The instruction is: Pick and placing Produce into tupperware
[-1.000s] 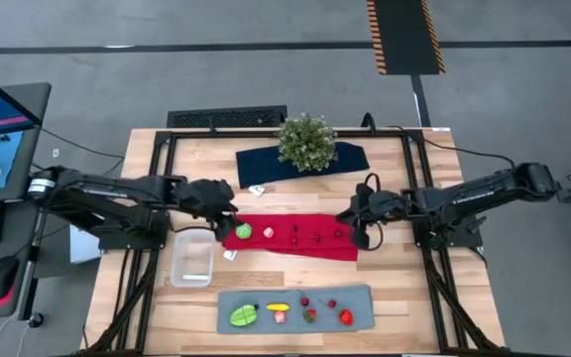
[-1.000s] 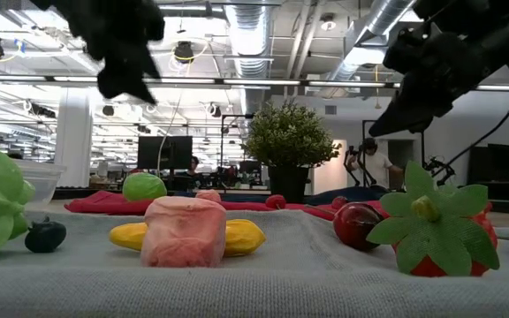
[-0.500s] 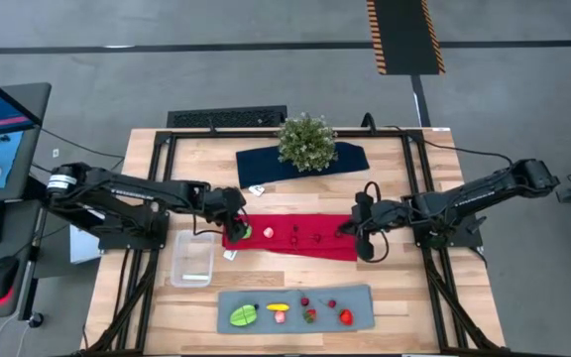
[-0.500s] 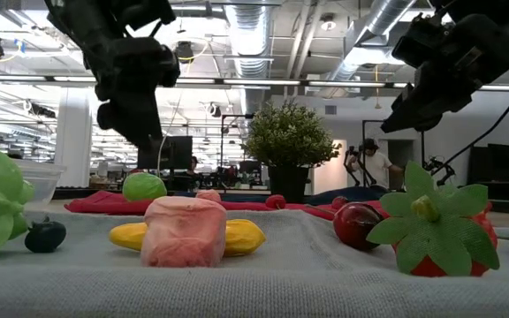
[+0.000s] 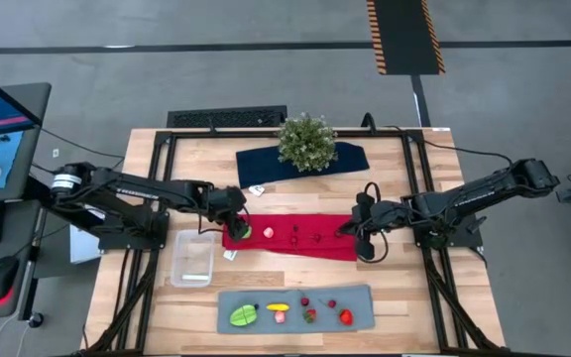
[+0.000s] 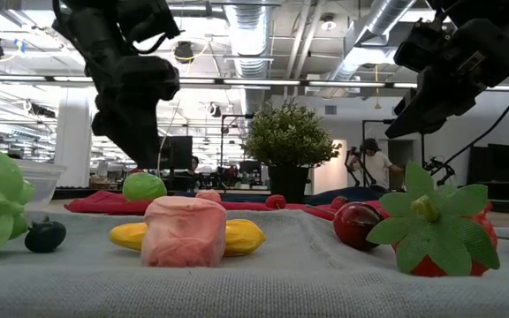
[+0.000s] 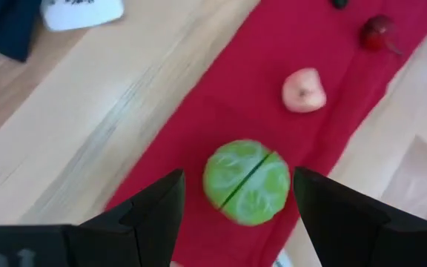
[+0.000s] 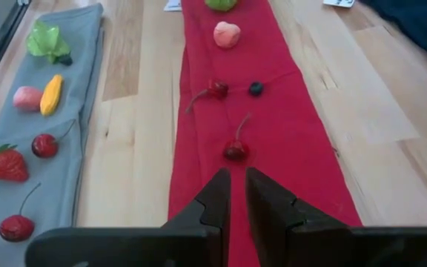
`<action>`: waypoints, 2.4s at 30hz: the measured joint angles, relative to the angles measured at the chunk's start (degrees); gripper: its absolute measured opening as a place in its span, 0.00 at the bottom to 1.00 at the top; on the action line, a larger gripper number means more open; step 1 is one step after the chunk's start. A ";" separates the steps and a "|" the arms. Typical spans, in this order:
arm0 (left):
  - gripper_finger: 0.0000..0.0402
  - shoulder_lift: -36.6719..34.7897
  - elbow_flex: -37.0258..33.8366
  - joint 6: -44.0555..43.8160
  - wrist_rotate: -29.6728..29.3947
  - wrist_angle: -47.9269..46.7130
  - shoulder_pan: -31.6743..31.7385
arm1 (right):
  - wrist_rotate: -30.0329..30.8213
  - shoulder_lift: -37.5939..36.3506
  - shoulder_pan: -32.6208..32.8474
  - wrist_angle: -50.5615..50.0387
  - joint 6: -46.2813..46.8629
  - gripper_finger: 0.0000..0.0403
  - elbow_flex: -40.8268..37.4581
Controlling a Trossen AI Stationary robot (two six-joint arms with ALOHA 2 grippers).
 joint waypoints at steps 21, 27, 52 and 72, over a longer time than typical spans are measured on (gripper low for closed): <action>0.60 10.98 0.23 -1.53 6.46 5.93 -1.12 | 0.02 0.09 0.00 0.04 0.50 0.16 0.00; 0.60 11.05 0.13 -2.02 6.70 6.15 -1.32 | 0.02 0.09 0.00 0.00 0.54 0.16 0.00; 0.56 11.27 -0.09 -4.03 6.97 9.57 -2.06 | 0.02 0.09 0.00 -0.01 1.09 0.16 -0.02; 0.56 11.18 1.81 -0.52 10.64 10.98 -2.06 | 0.04 0.09 0.00 0.01 1.09 0.16 -0.02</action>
